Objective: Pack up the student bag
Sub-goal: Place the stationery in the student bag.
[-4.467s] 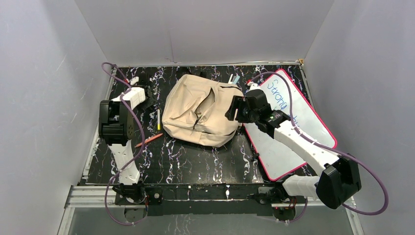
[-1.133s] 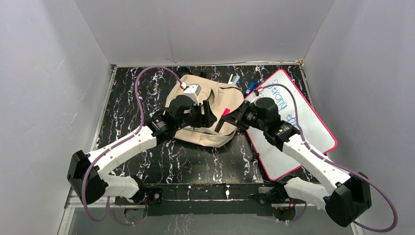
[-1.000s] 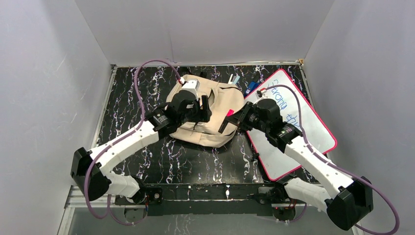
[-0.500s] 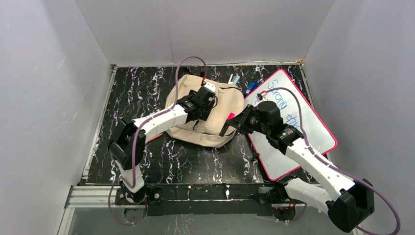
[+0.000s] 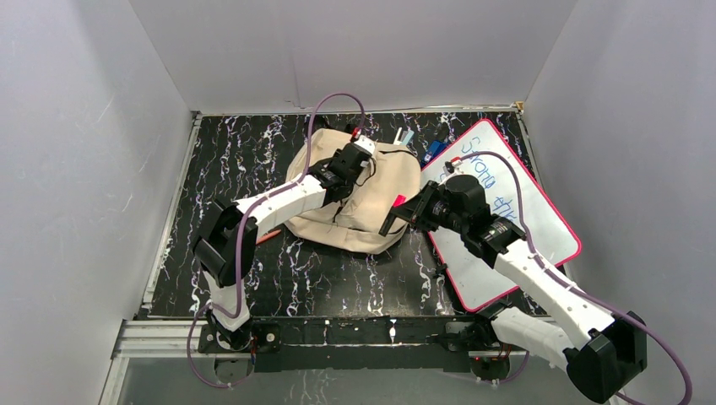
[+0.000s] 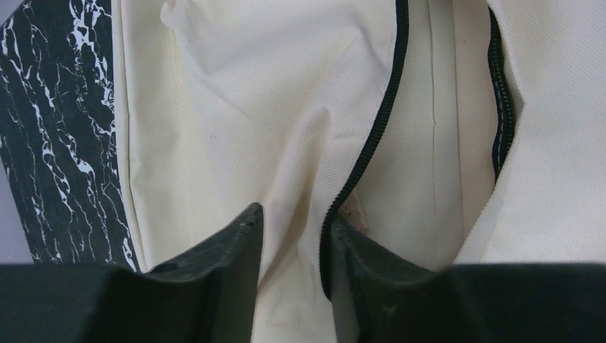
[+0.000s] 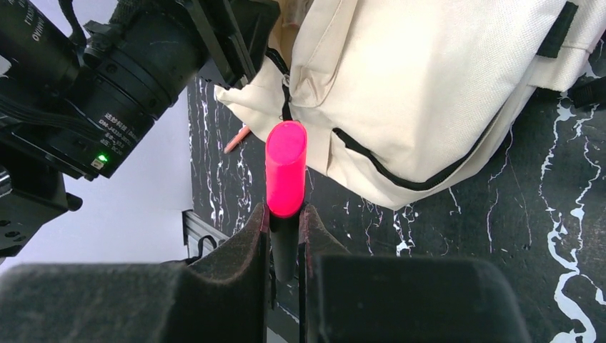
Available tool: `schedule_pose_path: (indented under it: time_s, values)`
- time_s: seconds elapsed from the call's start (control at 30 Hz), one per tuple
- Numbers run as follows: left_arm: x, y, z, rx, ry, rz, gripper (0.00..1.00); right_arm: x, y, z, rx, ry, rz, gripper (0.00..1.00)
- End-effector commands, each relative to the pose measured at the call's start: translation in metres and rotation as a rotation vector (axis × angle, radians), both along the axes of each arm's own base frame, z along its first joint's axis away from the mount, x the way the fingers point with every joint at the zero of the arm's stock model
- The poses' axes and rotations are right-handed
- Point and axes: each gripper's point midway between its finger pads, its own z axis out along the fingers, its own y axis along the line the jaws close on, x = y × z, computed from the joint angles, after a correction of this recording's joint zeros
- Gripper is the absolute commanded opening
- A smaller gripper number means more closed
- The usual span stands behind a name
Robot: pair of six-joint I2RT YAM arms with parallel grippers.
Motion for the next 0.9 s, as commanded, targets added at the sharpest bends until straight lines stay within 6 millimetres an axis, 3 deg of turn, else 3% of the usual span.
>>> schedule_pose_path:
  time_s: [0.0,0.13,0.4,0.73,0.87]
  values:
    - [0.020,0.008,0.034,-0.046,-0.084,0.025,0.29,0.005,0.005,0.014,0.020,-0.046,0.018,0.00]
    - [0.026,0.016,0.039,-0.099,-0.090,0.043,0.14,0.008,0.008,0.017,0.026,-0.045,0.019,0.00]
    - [0.022,0.017,0.050,-0.253,-0.133,0.043,0.00,0.037,0.020,0.036,0.091,-0.078,-0.043,0.00]
    - [0.025,0.003,0.059,-0.410,-0.160,0.002,0.00,0.096,0.046,0.054,0.138,-0.113,-0.132,0.00]
    - [0.026,0.001,0.058,-0.455,-0.146,-0.002,0.00,0.122,0.050,0.045,0.121,-0.099,-0.200,0.00]
